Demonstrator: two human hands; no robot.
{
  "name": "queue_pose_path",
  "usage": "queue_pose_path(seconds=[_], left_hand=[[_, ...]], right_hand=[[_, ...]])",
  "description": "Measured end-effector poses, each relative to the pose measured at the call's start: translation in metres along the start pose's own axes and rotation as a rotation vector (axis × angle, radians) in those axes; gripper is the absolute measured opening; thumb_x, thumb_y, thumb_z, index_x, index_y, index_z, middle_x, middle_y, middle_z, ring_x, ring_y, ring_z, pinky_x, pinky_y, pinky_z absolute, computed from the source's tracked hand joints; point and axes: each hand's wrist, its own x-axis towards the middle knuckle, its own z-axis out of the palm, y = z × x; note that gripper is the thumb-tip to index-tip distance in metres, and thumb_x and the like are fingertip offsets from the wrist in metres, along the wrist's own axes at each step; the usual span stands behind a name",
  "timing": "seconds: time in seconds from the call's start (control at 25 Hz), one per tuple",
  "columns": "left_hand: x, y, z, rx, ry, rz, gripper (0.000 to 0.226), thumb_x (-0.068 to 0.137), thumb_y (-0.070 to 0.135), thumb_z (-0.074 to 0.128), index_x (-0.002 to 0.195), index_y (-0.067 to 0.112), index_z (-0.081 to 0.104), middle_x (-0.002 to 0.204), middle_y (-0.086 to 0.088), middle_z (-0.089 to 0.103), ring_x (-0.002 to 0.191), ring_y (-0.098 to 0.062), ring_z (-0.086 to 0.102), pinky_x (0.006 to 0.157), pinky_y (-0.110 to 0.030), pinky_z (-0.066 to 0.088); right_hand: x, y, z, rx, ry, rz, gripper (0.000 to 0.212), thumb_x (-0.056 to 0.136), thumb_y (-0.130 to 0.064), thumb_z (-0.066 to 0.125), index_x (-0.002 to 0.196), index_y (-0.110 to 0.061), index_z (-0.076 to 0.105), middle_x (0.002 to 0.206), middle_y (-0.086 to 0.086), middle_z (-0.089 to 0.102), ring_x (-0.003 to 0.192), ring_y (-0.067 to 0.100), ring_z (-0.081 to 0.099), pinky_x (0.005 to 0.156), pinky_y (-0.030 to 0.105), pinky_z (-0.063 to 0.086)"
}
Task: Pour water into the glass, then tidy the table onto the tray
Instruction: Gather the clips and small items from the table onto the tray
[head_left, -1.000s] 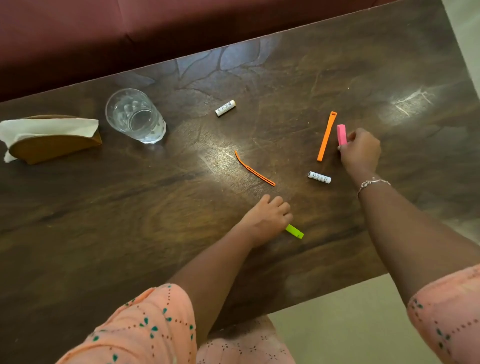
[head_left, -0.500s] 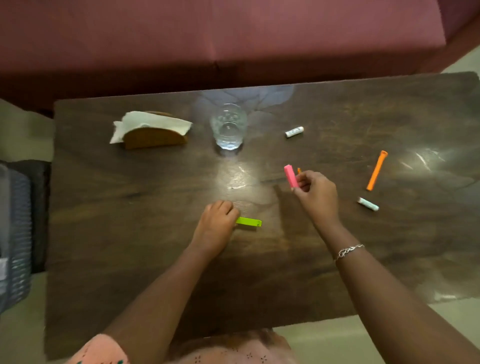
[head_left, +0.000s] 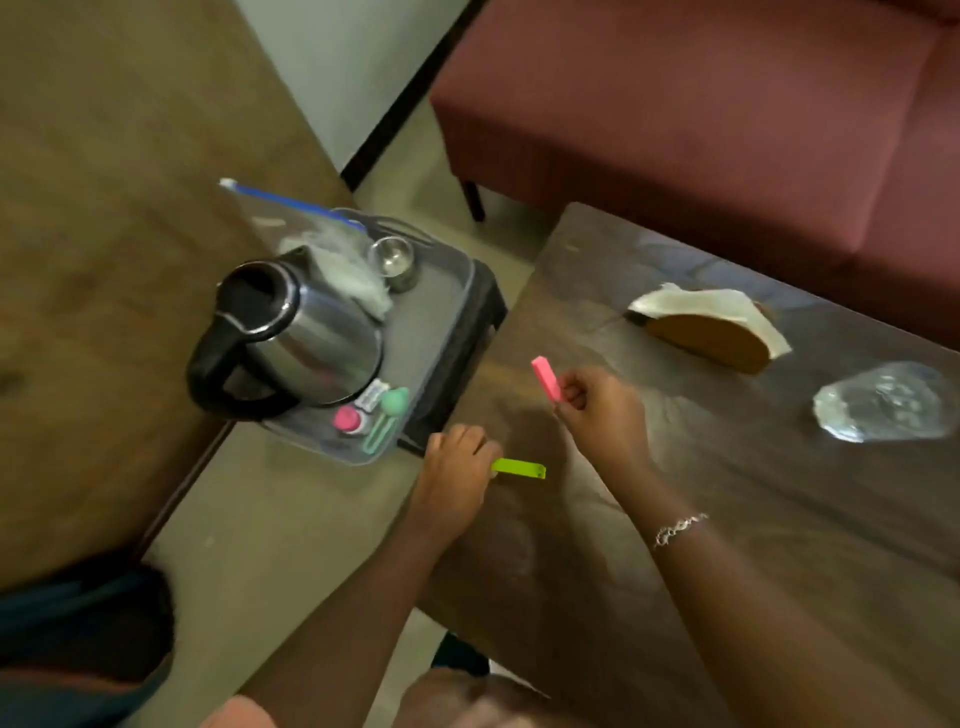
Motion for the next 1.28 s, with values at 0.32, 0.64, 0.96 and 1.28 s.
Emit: queue_pose_path(seconds=[0.32,0.64,0.96,1.28], left_hand=[[-0.042,-0.101,-0.018,-0.087,0.114,-0.199,0.014,0.066,0.014,0.072,0.079,0.013,0.067,0.074,-0.008,0.064,0.071,-0.029,0.063,0.058,-0.035,0.05],[-0.04,-0.134,-0.011,-0.154,0.143,-0.227,0.018,0.065,0.018,0.077,0.078,0.018,0.066,0.079,-0.001,0.066,0.077,-0.024,0.064,0.065,-0.028,0.051],[-0.036,-0.148,-0.007,-0.144,0.185,-0.209,0.018,0.066,0.022,0.078,0.08,0.019,0.067,0.079,0.001,0.066,0.083,-0.021,0.065,0.065,-0.027,0.05],[-0.028,-0.145,-0.004,-0.245,0.182,-0.307,0.02,0.068,0.01,0.075,0.087,0.013,0.067,0.085,-0.006,0.066,0.086,-0.027,0.063,0.069,-0.034,0.05]], right_hand=[[0.076,-0.121,0.114,-0.361,-0.258,-0.339,0.015,0.084,-0.011,0.054,0.096,-0.004,0.062,0.1,0.017,0.063,0.092,0.039,0.06,0.077,0.04,0.048],[0.112,-0.122,0.182,-0.72,-0.37,-0.332,0.028,0.094,-0.03,0.046,0.098,-0.005,0.06,0.105,0.017,0.065,0.099,0.035,0.061,0.091,0.041,0.036],[0.119,-0.112,0.209,-0.771,-0.412,-0.243,0.019,0.09,-0.024,0.054,0.097,-0.006,0.059,0.103,0.016,0.066,0.097,0.035,0.062,0.095,0.041,0.034],[0.131,-0.118,0.186,-0.226,-0.374,-0.125,0.015,0.08,-0.006,0.064,0.095,-0.001,0.065,0.1,0.019,0.066,0.095,0.033,0.062,0.084,0.038,0.047]])
